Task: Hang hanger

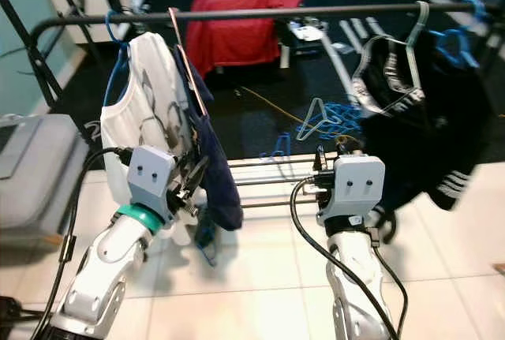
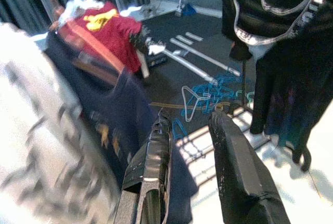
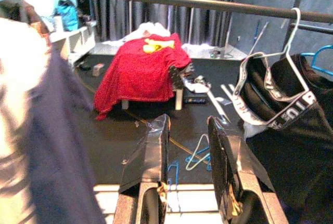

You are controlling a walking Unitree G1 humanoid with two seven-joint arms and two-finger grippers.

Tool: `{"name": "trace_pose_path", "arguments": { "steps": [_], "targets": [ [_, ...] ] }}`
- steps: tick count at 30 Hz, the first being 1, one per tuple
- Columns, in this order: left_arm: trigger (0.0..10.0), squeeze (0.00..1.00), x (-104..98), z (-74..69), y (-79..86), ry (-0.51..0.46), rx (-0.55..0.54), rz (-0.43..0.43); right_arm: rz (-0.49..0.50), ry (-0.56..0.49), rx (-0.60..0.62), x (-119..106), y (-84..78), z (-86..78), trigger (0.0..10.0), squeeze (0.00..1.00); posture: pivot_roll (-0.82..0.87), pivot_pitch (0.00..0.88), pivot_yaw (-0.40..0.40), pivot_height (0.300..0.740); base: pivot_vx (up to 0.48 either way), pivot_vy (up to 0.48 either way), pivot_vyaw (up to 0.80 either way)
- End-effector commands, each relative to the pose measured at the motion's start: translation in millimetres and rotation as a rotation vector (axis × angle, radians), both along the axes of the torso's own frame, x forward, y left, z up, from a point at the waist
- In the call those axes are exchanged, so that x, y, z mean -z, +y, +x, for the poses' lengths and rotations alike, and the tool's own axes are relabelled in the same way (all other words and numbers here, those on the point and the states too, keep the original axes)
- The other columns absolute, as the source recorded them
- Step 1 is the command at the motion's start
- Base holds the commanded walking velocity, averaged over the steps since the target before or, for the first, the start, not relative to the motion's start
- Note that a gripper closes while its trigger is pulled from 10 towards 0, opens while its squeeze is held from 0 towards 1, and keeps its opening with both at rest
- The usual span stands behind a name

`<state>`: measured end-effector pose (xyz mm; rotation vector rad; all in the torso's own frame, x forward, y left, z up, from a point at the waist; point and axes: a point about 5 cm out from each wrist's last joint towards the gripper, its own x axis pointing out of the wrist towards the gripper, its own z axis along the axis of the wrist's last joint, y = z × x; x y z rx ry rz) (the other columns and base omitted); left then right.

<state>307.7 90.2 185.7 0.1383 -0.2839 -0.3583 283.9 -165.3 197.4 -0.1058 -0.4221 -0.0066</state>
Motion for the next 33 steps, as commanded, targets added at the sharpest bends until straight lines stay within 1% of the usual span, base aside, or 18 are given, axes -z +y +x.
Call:
{"name": "trace_pose_path", "arguments": {
  "steps": [1,7,9,12,17,23,27,30,33],
  "targets": [
    [10.0,0.00,6,1.9,8.3,0.010,-0.040,0.009,0.010,0.013,-0.052,3,9.9,1.8,10.0,0.00,-0.31,0.067,0.104,0.740,-0.435,0.000,0.00],
    [10.0,0.00,3,5.9,3.4,-0.006,-0.040,-0.007,0.008,0.019,-0.076,1,13.6,4.0,10.0,0.00,-0.32,0.053,0.089,0.740,-0.436,0.000,0.00],
    [10.0,0.00,1,7.7,-2.1,-0.014,-0.030,-0.022,0.023,0.054,-0.075,3,13.5,5.9,10.0,0.00,-0.33,0.049,0.096,0.740,-0.442,0.000,0.00],
    [10.0,0.00,0,8.8,-4.7,-0.017,-0.020,-0.026,0.044,0.078,-0.075,5,12.1,7.0,10.0,0.00,-0.33,0.048,0.103,0.740,-0.445,0.000,0.00],
    [10.0,0.00,0,10.5,-6.1,-0.023,-0.012,-0.026,0.054,0.089,-0.078,8,11.8,6.4,10.0,0.00,-0.34,0.045,0.107,0.740,-0.441,0.000,0.00],
    [10.0,0.00,0,12.1,-8.4,-0.025,-0.001,-0.030,0.086,0.104,-0.026,12,8.2,5.2,10.0,0.00,-0.34,0.046,0.111,0.740,-0.385,0.000,0.00],
    [10.0,0.00,2,12.5,-10.9,-0.002,0.013,-0.033,0.100,0.095,-0.011,12,5.4,5.3,10.0,0.00,-0.33,0.047,0.117,0.740,-0.141,0.000,0.00],
    [10.0,0.00,4,17.0,-14.3,0.087,0.033,-0.077,0.125,0.099,-0.019,14,5.6,6.3,10.0,0.00,-0.33,0.047,0.126,0.740,0.000,0.000,0.00],
    [10.0,0.00,3,19.1,-14.5,0.101,0.034,-0.084,0.118,0.101,-0.021,15,6.6,6.8,10.0,0.00,-0.33,0.047,0.128,0.740,0.000,0.000,0.00]
  ]
}}
